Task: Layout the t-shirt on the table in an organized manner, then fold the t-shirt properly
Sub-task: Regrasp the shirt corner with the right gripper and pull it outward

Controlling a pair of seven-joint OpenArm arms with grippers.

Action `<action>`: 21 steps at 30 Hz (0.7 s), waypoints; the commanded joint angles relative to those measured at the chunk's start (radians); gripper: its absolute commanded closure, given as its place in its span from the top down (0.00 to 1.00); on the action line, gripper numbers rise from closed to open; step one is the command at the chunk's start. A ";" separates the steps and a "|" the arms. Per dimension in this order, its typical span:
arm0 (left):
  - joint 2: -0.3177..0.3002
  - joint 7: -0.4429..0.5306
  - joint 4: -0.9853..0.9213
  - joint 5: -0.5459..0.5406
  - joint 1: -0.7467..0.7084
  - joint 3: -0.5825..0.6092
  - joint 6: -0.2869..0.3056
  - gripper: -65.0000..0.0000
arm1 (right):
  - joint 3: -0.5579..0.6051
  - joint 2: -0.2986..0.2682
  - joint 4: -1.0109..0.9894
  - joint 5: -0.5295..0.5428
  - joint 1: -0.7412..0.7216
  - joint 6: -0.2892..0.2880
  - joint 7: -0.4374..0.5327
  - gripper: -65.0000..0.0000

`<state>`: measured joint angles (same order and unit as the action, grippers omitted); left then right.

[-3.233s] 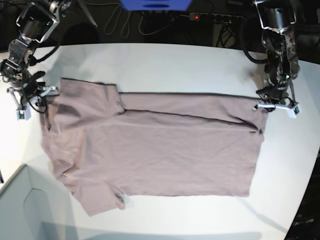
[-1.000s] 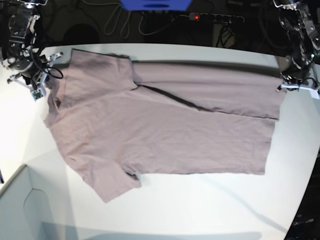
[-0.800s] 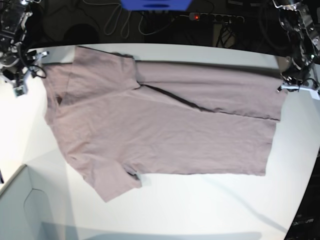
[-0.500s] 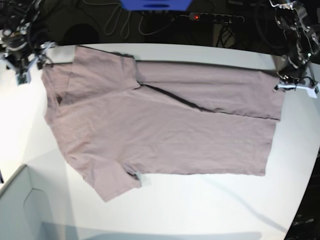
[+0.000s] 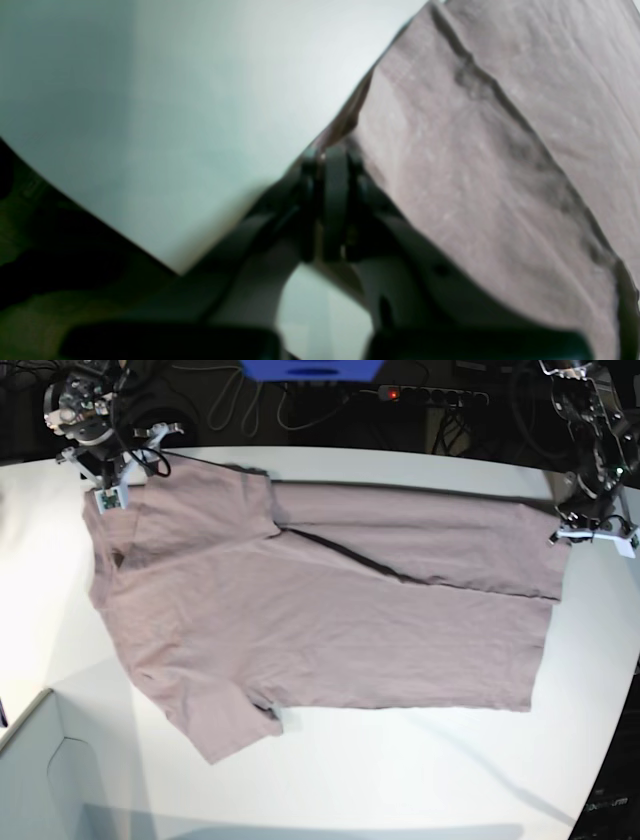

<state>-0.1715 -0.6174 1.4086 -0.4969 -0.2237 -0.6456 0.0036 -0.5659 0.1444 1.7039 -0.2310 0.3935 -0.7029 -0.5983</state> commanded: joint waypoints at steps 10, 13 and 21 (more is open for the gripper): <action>-0.013 0.015 0.011 -0.003 0.007 -0.006 0.002 0.00 | 0.001 -0.004 -0.041 0.002 -0.020 0.005 0.010 0.48; -0.013 0.015 0.011 -0.003 0.007 -0.006 0.002 0.00 | 0.024 -0.002 -0.032 0.002 -0.014 0.005 0.010 0.48; -0.013 0.015 0.011 -0.003 0.007 -0.006 0.002 0.00 | 0.068 -0.006 -0.041 0.002 -0.012 0.005 0.010 0.32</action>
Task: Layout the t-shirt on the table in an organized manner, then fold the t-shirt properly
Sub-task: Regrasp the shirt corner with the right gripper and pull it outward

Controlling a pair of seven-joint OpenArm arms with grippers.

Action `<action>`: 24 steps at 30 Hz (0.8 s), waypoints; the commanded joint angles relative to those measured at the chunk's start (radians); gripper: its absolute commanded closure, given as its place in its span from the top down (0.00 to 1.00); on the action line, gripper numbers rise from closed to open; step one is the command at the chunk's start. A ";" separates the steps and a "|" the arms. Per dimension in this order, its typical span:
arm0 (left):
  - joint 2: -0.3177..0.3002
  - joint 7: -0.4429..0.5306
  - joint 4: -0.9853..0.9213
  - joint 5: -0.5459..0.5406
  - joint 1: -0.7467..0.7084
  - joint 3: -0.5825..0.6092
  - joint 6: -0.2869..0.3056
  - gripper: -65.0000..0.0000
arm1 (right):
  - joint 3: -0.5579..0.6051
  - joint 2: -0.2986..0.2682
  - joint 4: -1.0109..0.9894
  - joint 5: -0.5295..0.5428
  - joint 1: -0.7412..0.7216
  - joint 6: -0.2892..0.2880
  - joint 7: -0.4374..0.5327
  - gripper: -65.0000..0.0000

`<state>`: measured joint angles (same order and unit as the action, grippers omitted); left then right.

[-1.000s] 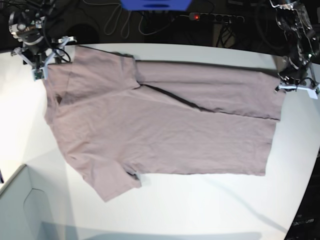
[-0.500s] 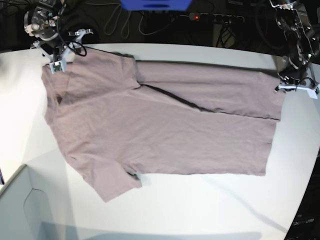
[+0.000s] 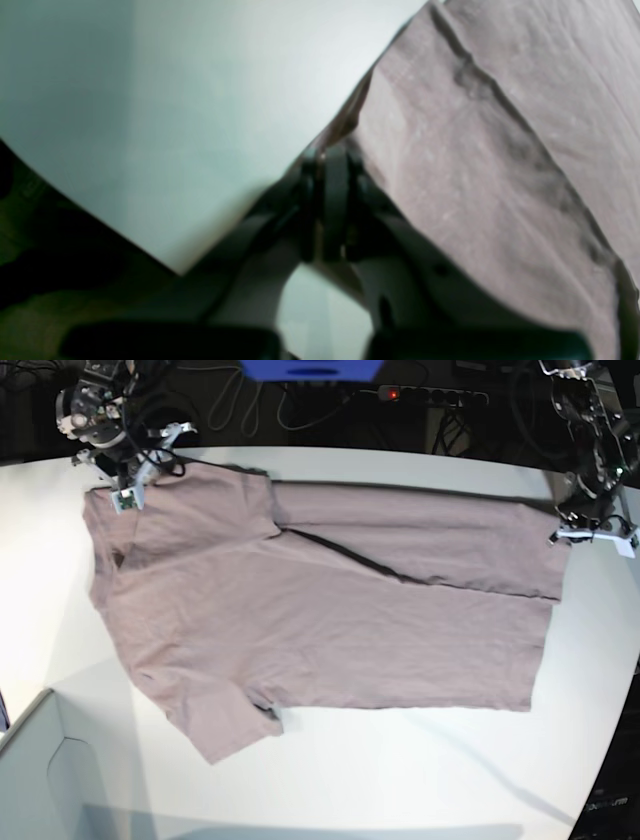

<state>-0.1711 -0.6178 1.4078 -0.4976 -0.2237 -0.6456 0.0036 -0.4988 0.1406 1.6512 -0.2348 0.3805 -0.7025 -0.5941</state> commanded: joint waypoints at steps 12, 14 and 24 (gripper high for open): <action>0.005 0.016 0.021 -0.002 0.008 -0.007 0.002 0.00 | 0.009 -0.002 0.125 0.010 -0.002 0.004 0.006 0.00; 0.005 0.016 0.021 -0.002 0.008 -0.007 0.002 0.00 | 0.010 -0.002 0.168 0.010 -0.007 0.004 0.006 0.00; 0.005 0.016 0.021 -0.002 0.008 -0.007 0.002 0.00 | 0.007 0.000 0.202 0.002 -0.193 0.004 -0.003 0.00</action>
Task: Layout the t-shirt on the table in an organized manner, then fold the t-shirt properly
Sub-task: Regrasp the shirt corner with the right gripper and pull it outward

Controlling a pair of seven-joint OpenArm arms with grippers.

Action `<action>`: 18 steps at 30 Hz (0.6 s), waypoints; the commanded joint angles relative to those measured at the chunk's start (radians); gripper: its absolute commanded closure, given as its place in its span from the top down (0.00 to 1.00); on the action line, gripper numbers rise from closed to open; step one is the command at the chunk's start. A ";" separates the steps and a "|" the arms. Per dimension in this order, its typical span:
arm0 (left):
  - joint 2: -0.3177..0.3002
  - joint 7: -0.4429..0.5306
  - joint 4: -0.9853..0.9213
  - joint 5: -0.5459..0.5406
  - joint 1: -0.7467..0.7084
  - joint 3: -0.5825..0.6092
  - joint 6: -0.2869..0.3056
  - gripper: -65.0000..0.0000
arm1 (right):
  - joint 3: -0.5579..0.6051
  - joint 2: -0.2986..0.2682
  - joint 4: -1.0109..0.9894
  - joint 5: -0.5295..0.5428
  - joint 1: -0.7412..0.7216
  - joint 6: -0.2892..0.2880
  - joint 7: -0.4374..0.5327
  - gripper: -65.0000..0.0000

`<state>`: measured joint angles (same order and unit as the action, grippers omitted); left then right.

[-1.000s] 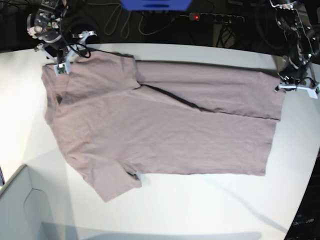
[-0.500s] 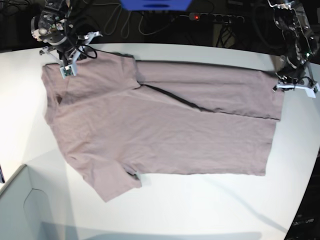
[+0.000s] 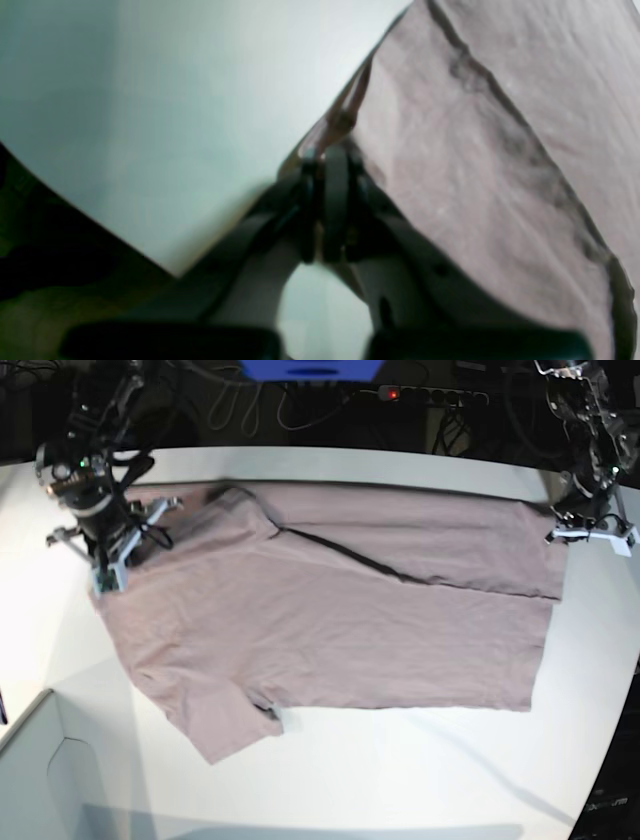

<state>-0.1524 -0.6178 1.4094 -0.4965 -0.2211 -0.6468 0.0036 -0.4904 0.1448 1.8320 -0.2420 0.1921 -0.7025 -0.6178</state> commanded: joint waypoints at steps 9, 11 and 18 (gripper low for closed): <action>-0.014 0.016 0.011 -0.003 0.004 -0.006 0.002 0.00 | 0.000 -0.006 -0.041 0.010 -0.202 0.004 0.020 0.00; -0.014 0.016 0.011 -0.003 0.004 -0.006 0.002 0.00 | -0.001 -0.006 -0.076 0.010 -0.242 0.004 0.020 0.00; -0.014 0.016 0.014 -0.003 0.002 -0.006 0.002 0.00 | 0.005 -0.066 -0.249 0.010 -0.332 0.004 0.020 0.00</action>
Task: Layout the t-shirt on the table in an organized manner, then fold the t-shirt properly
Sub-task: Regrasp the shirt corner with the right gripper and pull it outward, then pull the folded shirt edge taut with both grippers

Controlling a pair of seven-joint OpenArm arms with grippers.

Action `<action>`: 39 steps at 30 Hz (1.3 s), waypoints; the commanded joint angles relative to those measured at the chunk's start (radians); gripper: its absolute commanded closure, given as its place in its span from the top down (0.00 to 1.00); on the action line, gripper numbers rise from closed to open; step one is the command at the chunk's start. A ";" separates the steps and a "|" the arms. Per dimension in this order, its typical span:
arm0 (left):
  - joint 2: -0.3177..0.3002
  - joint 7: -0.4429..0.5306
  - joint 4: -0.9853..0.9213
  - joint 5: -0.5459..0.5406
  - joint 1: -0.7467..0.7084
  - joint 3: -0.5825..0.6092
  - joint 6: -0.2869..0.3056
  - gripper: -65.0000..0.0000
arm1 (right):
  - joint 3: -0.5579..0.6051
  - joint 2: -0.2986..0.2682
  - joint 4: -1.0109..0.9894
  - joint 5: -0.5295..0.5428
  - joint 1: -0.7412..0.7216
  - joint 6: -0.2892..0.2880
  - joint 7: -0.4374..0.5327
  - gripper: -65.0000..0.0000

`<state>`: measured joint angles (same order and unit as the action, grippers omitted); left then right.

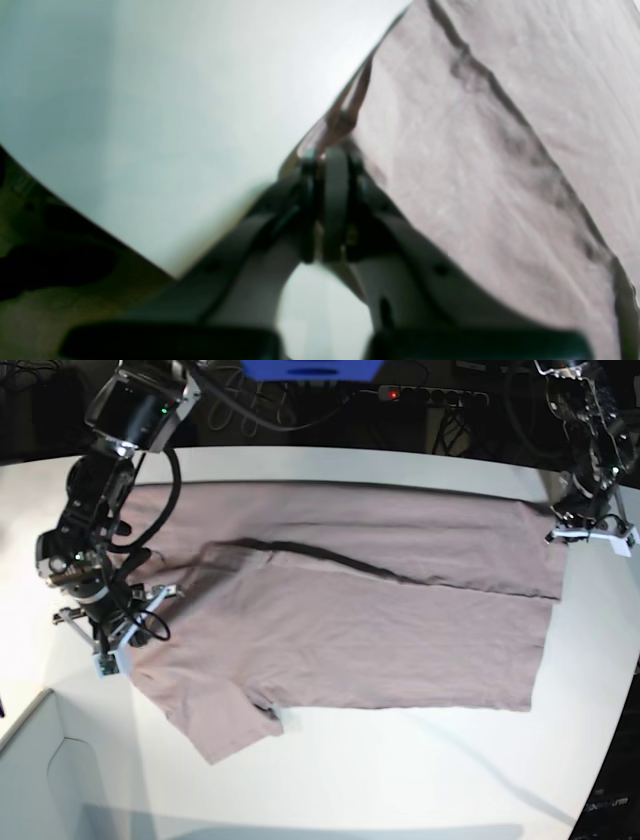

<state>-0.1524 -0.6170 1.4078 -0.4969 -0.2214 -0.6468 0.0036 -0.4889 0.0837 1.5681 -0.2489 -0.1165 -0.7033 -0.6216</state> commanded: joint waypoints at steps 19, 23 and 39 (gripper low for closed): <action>-0.014 0.015 0.020 -0.003 0.004 -0.006 0.002 0.00 | -0.023 -0.104 -0.079 0.016 -0.039 0.005 0.024 0.45; -0.017 0.015 0.020 -0.003 0.004 -0.006 0.002 0.00 | -0.104 -0.120 -0.065 0.018 0.036 0.005 0.029 0.49; -0.017 0.015 0.023 -0.003 -0.003 -0.006 0.002 0.00 | -0.146 -0.158 -0.073 0.024 0.274 0.005 0.035 0.49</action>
<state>-0.1543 -0.6174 1.4094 -0.4973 -0.2249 -0.6476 0.0036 -0.6323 -0.0647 1.4796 -0.2314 0.1589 -0.7029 -0.6018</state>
